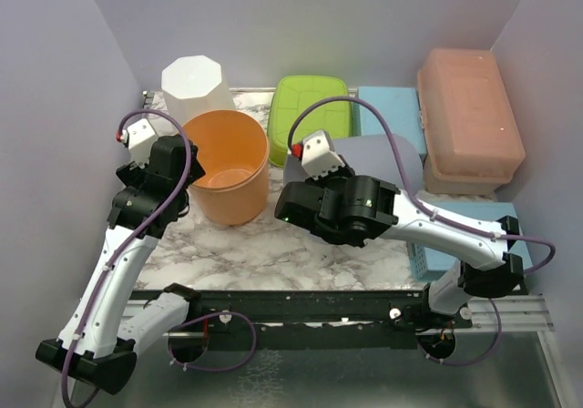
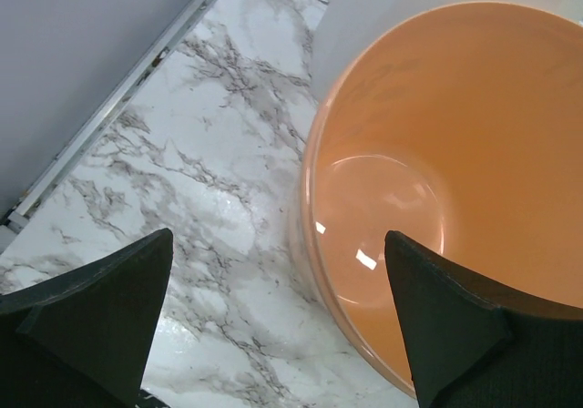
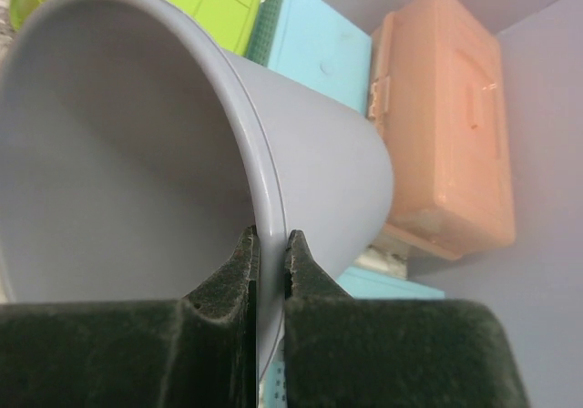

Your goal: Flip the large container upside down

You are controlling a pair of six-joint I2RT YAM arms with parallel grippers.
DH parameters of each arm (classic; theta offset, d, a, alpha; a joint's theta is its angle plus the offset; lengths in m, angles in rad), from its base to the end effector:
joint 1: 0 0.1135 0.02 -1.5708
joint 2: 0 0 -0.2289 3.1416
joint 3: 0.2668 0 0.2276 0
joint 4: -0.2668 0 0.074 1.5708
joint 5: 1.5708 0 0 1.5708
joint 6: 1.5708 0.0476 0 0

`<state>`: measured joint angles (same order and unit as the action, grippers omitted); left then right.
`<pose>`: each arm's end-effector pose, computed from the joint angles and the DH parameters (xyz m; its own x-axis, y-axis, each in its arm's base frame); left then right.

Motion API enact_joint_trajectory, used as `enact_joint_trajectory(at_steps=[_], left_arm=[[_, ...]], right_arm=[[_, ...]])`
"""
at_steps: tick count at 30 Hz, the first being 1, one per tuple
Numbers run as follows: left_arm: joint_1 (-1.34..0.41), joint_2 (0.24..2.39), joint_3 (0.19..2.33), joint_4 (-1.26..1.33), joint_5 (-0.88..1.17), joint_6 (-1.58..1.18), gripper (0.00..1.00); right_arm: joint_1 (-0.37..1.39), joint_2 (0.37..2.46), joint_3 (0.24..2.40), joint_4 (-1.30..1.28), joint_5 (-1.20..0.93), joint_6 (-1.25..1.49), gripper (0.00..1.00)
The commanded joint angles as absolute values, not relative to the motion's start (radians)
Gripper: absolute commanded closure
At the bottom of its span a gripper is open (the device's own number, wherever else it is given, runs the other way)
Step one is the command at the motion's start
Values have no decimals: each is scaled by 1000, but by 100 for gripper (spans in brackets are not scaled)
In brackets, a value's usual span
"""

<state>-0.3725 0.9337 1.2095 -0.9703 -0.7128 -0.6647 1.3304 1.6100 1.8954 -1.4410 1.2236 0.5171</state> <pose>0.1634 -0.0304 0.3446 -0.3504 -0.3641 -0.8630 -0.5193 0.8423 -0.1445 0.1052 0.2410 0.3791 -0.3081 -0.5504 -0.7760 -0.1011 0.8300 -0.5485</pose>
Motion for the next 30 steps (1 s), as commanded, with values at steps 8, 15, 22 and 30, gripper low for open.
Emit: enact_joint_trajectory(at_steps=[8,15,22,30], left_arm=[[-49,996,1163,-835,-326,-487,1],[-9,998,1091,-784,-248,-461,8],[35,992,1030,-751,-240,-462,26],[65,983,1016,-745,-249,-447,42]], right_arm=[[1389,1681,1793,-1462,1411,477,99],[1417,1723,1771,-1463,1285,559,100],[1416,1624,1661,-1164,891,510,99],[1360,1464,1445,-858,568,529,99]])
